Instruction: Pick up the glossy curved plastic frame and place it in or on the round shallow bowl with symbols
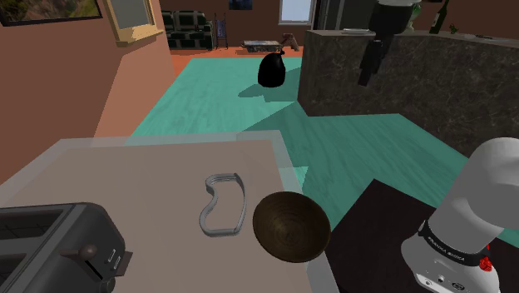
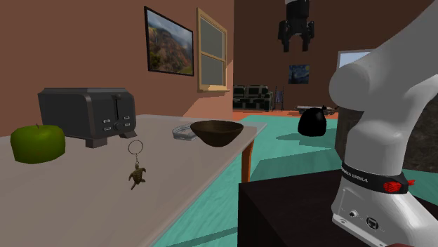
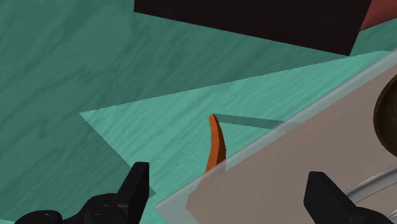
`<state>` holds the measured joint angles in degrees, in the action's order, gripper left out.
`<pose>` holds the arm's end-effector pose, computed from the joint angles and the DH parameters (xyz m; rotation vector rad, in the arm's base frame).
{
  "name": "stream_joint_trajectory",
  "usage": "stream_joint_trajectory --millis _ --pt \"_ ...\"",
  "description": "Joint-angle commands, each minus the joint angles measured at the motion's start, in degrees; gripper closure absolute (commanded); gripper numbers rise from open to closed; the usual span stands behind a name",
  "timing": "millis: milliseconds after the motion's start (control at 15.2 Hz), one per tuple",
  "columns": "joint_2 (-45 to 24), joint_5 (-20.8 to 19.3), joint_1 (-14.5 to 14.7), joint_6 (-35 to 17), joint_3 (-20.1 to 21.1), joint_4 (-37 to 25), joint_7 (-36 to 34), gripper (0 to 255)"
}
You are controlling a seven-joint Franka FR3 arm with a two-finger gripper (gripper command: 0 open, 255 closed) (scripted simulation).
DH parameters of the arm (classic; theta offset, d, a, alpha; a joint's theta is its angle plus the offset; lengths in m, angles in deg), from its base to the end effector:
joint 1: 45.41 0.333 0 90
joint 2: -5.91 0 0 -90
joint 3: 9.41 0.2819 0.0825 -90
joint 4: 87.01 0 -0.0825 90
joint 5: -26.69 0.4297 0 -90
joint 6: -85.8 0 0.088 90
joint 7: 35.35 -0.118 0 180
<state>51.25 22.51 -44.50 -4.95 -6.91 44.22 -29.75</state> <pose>0.3776 0.0171 0.5931 3.0252 0.2174 0.1240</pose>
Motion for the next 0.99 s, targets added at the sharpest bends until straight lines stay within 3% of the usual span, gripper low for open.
stream_joint_trajectory --millis 0,924 --pt "0.0 0.0 0.0 0.0 0.0 0.0 0.0 0" --pt "-14.0 9.7 1.7 -16.8 13.6 4.8 -21.5 0"
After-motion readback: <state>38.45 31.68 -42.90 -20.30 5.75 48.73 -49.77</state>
